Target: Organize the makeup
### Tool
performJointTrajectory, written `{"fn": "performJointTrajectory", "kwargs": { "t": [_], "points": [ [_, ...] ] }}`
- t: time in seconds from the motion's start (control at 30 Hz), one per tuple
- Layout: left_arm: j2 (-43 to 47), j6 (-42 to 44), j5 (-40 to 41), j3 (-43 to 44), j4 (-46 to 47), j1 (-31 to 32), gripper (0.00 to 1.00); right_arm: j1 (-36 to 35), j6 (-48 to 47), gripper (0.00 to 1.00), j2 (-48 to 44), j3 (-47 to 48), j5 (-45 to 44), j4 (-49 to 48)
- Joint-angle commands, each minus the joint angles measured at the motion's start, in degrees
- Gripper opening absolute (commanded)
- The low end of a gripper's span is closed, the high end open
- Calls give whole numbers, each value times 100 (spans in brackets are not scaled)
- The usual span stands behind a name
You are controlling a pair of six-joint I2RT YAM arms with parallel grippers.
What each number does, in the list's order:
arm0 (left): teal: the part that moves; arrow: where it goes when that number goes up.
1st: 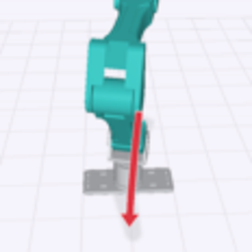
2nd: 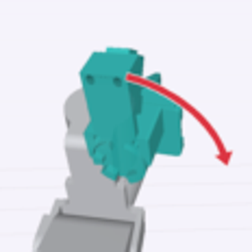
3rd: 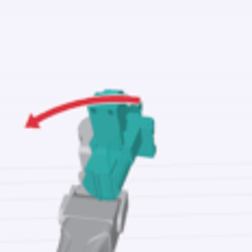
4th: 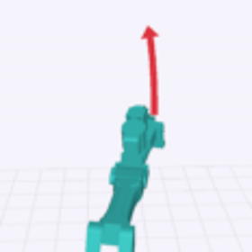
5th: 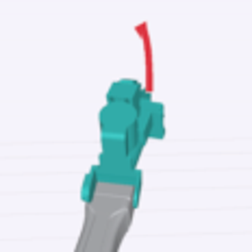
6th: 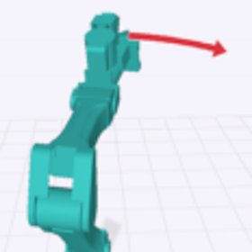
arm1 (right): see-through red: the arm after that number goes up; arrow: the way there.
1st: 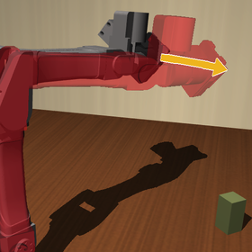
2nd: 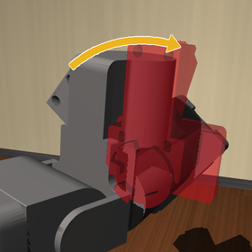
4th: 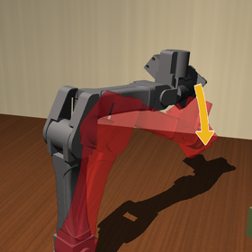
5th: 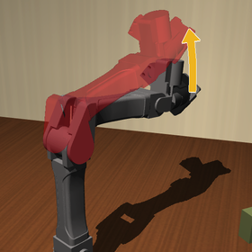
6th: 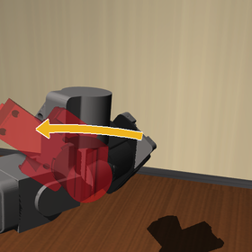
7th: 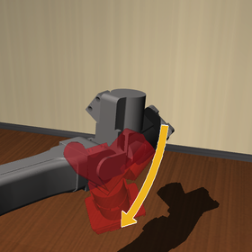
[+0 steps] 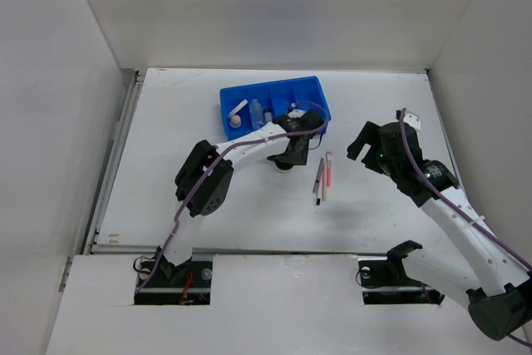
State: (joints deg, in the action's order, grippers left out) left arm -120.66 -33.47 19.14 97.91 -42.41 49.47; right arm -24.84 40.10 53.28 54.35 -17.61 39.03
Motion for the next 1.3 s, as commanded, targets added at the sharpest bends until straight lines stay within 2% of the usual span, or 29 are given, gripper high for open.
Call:
{"fn": "performJointTrajectory", "kwargs": {
  "t": [0.0, 0.13, 0.27, 0.43, 0.57, 0.7, 0.77, 0.83, 0.9, 0.93, 0.97, 1.17, 1.23, 1.27],
  "points": [
    [650, 489, 162, 860, -355, -174, 22, -3, -19, 94, -72, -3, -68, -150],
    [237, 807, -216, 2227, -522, -552, 21, -3, 33, 94, -195, -3, -172, -97],
    [-334, 860, -655, 3233, -514, -930, 20, -3, 86, 94, -309, 102, -226, -44],
    [-887, 860, -893, 3743, 126, -1194, 21, -3, 86, 94, -362, 155, -278, 79],
    [-1484, 913, -833, 4499, 67, -1326, 22, -3, 86, 94, -362, 155, -278, 79],
    [-1671, 913, -885, 4588, 234, -1493, 22, -3, 139, 94, -362, 155, -226, 131],
    [-1671, 913, -885, 4588, 304, -1493, 26, -3, 139, 94, -362, 155, -226, 132],
    [-1733, 913, -885, 4588, 357, -1545, 42, -3, 139, 94, -362, 102, -226, 132],
    [-1733, 860, -885, 4588, 357, -1546, 64, -3, 139, 94, -362, 102, -226, 132],
    [-1733, 860, -937, 4588, 357, -1546, 67, -3, 139, 94, -362, 102, -226, 132],
    [-1733, 860, -938, 4536, 357, -1546, 75, -3, 139, 94, -362, 102, -226, 132],
    [-1347, 860, -991, 4237, 488, -1546, 89, -3, 139, 94, -248, 50, -94, 79],
    [-1145, 860, -991, 4166, 488, -1546, 89, -3, 139, 94, -248, -3, -15, 9],
    [-1048, 860, -991, 4114, 488, -1546, 89, -3, 139, 90, -248, -55, 72, -139]
  ]
}}
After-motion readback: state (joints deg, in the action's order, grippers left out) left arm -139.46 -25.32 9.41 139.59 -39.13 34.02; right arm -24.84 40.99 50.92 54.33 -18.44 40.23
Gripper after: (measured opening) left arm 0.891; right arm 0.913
